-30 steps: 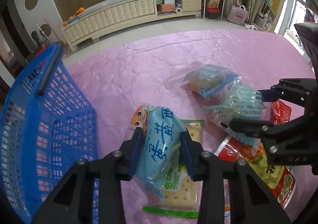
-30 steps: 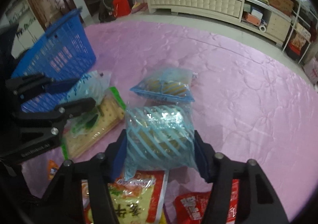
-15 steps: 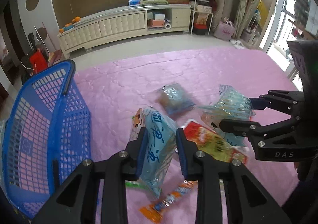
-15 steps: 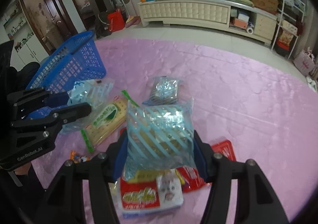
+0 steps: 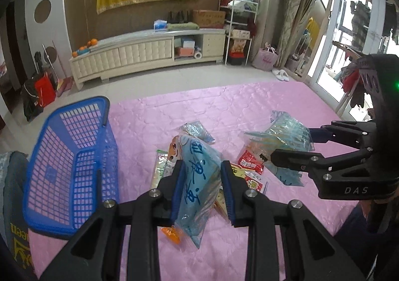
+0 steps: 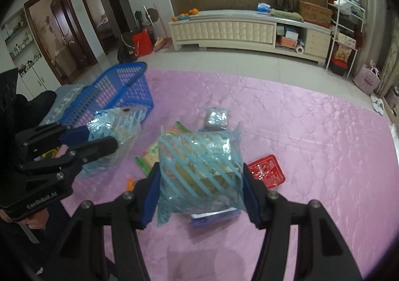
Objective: Organize snacks
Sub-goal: 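Lift the cracker pack with left tool while right tool carries the bag toward the basket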
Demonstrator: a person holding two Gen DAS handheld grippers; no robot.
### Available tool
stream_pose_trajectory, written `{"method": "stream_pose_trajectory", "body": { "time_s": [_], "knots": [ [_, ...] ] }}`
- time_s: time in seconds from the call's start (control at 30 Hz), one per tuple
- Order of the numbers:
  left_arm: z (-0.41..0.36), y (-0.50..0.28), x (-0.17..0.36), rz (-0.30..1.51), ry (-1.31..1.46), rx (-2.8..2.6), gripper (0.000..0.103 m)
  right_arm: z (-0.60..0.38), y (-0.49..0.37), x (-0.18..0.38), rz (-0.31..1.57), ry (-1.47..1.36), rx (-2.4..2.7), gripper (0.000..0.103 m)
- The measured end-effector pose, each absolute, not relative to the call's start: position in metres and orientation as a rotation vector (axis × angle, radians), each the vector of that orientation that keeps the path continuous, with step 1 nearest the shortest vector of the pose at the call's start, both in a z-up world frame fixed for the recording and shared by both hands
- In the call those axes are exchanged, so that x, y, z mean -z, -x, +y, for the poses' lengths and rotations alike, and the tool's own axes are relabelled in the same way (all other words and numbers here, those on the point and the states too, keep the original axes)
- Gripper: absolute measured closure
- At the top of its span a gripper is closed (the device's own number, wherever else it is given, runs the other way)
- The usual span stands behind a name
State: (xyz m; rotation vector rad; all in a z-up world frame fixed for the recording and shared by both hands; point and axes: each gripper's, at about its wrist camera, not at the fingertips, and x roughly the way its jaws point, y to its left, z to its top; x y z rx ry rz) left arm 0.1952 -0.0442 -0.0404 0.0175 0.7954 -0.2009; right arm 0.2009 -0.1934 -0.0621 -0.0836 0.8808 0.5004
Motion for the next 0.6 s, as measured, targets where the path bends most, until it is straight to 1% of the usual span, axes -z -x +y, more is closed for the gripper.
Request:
{"method": "stream_pose_trajectory", "body": {
  "time_s": [0.27,0.6],
  "knots": [
    [-0.016,-0.172,0.016,0.748,-0.018,0.206,0.076,-0.176,-0.178,0.041,0.84,0.072,-0.512,0.04],
    [0.038,-0.16,-0.015,0.703,-0.008,0.191,0.076,-0.13,-0.174,0.021,0.81,0.057,-0.554,0.04]
  ]
}}
